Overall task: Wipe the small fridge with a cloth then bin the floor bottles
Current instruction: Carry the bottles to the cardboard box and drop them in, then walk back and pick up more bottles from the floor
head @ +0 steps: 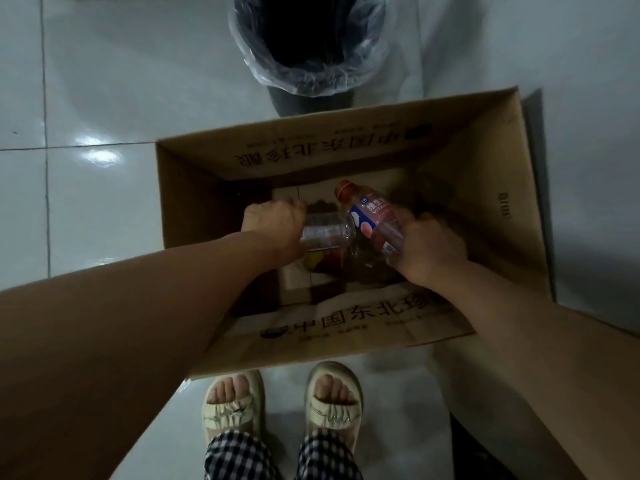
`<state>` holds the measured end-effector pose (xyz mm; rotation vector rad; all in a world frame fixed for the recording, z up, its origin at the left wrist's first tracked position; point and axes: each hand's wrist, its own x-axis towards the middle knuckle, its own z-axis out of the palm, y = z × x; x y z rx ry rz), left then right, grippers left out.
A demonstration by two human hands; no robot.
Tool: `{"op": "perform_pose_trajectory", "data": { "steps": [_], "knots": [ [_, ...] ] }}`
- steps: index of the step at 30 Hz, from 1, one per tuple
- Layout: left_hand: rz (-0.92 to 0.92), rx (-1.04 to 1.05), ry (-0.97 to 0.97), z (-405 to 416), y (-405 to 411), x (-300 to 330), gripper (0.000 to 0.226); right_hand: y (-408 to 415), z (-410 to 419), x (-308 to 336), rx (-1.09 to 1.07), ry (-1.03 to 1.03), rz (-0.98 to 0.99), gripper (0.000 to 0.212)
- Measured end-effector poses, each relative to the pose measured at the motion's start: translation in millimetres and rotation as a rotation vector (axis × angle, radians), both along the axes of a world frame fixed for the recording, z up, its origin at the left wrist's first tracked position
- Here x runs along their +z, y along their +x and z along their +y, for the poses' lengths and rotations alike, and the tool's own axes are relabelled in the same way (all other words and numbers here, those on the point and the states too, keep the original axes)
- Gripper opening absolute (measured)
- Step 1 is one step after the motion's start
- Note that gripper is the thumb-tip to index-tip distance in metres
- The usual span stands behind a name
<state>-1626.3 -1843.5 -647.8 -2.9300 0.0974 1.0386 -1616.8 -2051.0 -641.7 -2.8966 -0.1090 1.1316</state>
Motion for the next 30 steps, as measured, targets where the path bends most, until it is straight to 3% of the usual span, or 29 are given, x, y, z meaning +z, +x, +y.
{"op": "perform_pose_trajectory", "data": {
  "steps": [6, 12, 16, 24, 30],
  "knots": [
    [0.049, -0.099, 0.008, -7.3, 3.4, -4.3, 0.066, 7.1, 1.9, -1.3, -0.031, 0.015, 0.036, 0.067],
    [0.022, -0.183, 0.028, 1.1, 17.1, 56.4, 0.064, 4.9, 6.1, 55.4, 0.05, 0.038, 0.02, 0.067],
    [-0.032, -0.207, 0.0, 11.6, 29.3, 125.7, 0.059, 13.6, 17.2, 118.7, 0.13, 0.098, 0.0, 0.075],
    [-0.111, -0.16, 0.021, 47.2, 40.1, 302.2, 0.045, 30.9, 48.6, 285.8, 0.261, 0.138, -0.096, 0.065],
    [-0.208, -0.048, 0.063, 83.6, 23.9, 447.5, 0.053, 37.0, 80.3, 430.5, 0.376, 0.142, -0.229, 0.062]
  ]
}}
